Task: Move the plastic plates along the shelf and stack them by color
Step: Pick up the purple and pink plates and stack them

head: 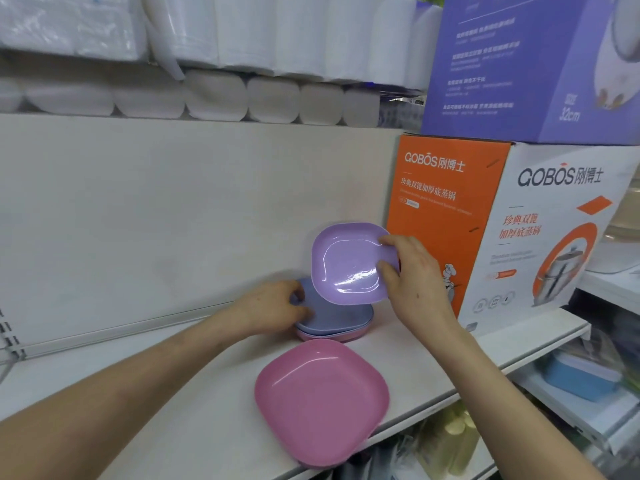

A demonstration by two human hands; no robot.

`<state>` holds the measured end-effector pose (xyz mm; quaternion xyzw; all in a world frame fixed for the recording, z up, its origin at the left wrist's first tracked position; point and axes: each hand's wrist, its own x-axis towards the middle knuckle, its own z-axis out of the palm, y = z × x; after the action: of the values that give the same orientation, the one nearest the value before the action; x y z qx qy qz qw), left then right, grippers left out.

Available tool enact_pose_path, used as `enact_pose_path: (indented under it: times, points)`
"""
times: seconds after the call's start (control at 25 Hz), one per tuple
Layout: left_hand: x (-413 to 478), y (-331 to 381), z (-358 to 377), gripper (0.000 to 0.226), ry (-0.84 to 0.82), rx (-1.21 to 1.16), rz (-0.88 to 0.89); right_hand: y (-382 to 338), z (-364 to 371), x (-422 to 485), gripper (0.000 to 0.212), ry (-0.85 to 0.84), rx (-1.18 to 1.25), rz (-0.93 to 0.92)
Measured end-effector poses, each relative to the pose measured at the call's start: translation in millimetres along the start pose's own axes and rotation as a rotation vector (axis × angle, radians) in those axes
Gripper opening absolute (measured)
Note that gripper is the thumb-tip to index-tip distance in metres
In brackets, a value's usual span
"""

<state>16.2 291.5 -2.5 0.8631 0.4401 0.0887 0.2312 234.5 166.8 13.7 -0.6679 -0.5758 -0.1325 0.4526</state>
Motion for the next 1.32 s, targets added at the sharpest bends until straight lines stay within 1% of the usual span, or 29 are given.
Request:
enact_pose_path:
  times: [0.08, 0.16, 0.28, 0.44, 0.56, 0.64, 0.76, 0.92, 1.04, 1.16, 1.32]
  points:
    - [2.8, 0.2, -2.3, 0.031, 0.006, 0.055, -0.019, 3.8, -2.8, -3.4, 0.039, 0.014, 0.034, -0.013]
    - [3.1, 2.8, -7.0, 0.039, 0.042, 0.097, -0.033, 7.7, -4.7, -4.2, 0.040, 0.034, 0.068, -0.021]
    - [-1.7, 4.7, -14.9, 0.045, 0.182, 0.197, -0.048, 8.6, -5.1, -5.9, 0.040, 0.039, 0.118, 0.009]
    - [-19.7, -4.2, -33.5, 0.045, 0.343, 0.263, -0.067, 5.9, 1.1, -7.3, 0.045, -0.024, 0.181, 0.063]
    - [-41.8, -27.9, -52.7, 0.053, 0.396, 0.238, -0.116, -7.2, 10.4, -2.7, 0.058, -0.125, 0.236, 0.103]
    - [-63.3, -48.2, -62.7, 0.056, 0.442, 0.178, -0.140, -26.0, 19.3, -2.6, 0.067, -0.203, 0.269, 0.101]
    - [-109.5, -80.4, -74.8, 0.051, 0.549, 0.100, -0.155, -70.9, 32.0, -6.4, 0.077, -0.291, 0.318, 0.044]
    - [-192.1, -129.2, -93.2, 0.070, 0.635, 0.009, -0.203, -151.7, 44.1, -24.3, 0.085, -0.434, 0.353, -0.037]
    - [-267.0, -172.3, -110.2, 0.074, 0.697, -0.019, -0.257, -223.6, 56.3, -48.4, 0.087, -0.478, 0.374, -0.098]
    - [-367.7, -226.9, -128.5, 0.074, 0.744, 0.000, -0.334, -310.8, 76.9, -89.9, 0.089, -0.482, 0.415, -0.157]
    - [-527.9, -307.9, -154.3, 0.075, 0.818, 0.018, -0.467, -441.1, 111.2, -163.9, 0.089, -0.537, 0.479, -0.254]
